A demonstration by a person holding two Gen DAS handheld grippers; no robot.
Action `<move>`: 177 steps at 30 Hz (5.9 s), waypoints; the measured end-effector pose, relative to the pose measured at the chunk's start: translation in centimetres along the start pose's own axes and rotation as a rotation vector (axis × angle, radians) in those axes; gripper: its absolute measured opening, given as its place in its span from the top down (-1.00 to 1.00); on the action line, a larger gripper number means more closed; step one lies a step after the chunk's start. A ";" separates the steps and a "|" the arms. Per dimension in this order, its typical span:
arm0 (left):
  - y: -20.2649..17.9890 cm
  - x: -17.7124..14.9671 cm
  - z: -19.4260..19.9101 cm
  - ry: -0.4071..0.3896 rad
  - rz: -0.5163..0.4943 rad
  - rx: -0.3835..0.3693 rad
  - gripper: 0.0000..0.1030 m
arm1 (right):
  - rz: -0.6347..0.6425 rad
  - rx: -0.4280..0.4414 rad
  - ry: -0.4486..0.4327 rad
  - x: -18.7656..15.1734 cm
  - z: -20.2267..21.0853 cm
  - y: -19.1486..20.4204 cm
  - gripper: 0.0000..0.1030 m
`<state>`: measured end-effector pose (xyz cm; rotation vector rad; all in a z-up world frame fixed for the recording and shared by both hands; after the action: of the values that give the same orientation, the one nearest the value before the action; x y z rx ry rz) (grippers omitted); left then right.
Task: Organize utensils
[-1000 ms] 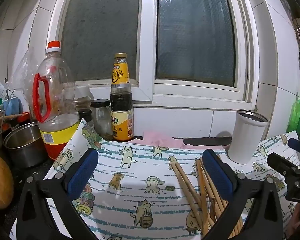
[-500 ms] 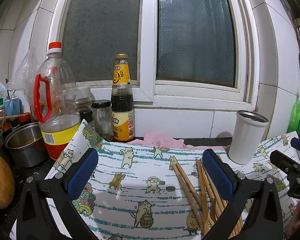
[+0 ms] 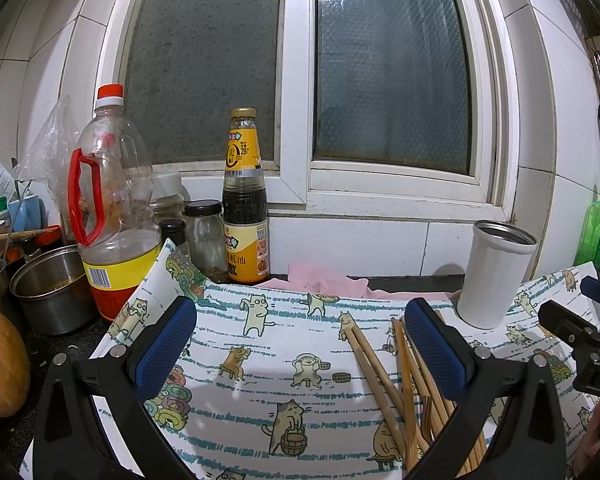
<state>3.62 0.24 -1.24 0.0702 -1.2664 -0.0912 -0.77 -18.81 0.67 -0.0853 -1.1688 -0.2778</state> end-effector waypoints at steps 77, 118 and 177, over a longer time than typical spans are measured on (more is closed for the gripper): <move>2.1 -1.5 -5.2 0.245 0.145 -0.065 -0.87 | 0.107 -0.070 0.394 -2.7 -6.8 2.9 -0.59; -3.4 -2.6 -15.1 0.687 0.012 -0.153 -0.21 | -0.176 0.184 0.644 -2.1 -15.2 3.6 0.90; 0.4 12.7 -4.7 0.219 0.033 -0.113 0.88 | -0.187 0.121 0.665 -2.3 -13.8 3.3 0.66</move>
<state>11.85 -0.74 9.44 -0.0370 -1.0417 -0.1231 11.63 -18.11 -6.64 0.2121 -0.5281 -0.3643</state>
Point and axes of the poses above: each gripper's, at about its wrist camera, not at the fingertips, and z roughly against the way its jaws point, y to its left, x to its top, the point moved 4 cm from there along -z, roughly the way its jaws point, and after that the axes turned 8 degrees about -z, right-handed, at the moved point
